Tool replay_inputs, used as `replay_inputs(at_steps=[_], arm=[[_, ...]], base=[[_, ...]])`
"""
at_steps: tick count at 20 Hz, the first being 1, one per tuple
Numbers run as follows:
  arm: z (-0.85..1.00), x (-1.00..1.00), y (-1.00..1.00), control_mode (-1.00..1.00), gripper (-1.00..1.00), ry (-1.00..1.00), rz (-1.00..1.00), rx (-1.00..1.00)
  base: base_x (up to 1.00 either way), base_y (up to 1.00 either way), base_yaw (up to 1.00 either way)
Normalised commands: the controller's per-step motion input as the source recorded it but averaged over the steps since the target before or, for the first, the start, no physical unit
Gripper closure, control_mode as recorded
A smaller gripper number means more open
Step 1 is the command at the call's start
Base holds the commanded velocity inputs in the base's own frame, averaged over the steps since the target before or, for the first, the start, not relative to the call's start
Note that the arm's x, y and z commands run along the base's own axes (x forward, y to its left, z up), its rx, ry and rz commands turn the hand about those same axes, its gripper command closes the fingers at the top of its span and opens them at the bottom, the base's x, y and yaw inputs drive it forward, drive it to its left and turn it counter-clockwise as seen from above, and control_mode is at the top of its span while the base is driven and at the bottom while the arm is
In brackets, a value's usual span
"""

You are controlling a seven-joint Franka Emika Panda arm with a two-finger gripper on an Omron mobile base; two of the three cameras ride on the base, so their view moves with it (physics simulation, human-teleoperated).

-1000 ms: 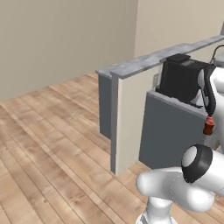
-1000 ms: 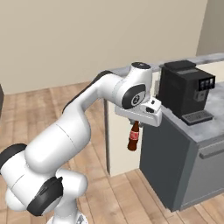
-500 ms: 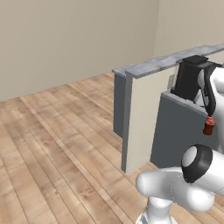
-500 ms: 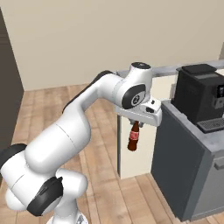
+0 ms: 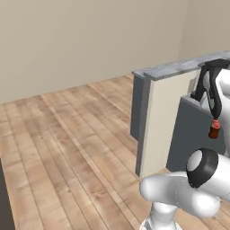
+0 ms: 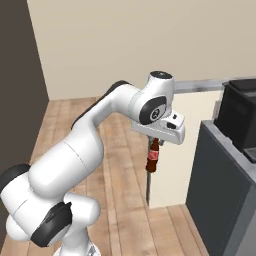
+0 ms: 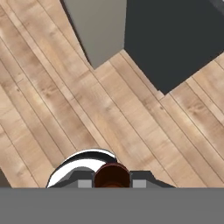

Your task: Place the large bottle from the dining counter next to the other large bottle outside the sink, and place the small bottle from the dining counter next to the other small bottle inside the sink.

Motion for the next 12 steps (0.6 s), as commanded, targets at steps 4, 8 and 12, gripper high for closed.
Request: replay_inputs(at_steps=[4, 8, 12], arm=[[0.00, 0.00, 0.00, 1.00, 1.00, 0.00, 0.00, 0.00], [0.00, 0.00, 0.00, 1.00, 1.00, 0.00, 0.00, 0.00], [0.00, 0.00, 0.00, 1.00, 1.00, 0.00, 0.00, 0.00]], base=[[-0.01, 0.00, 0.25], [-0.06, 0.00, 0.25], [-0.19, -0.08, 0.24]])
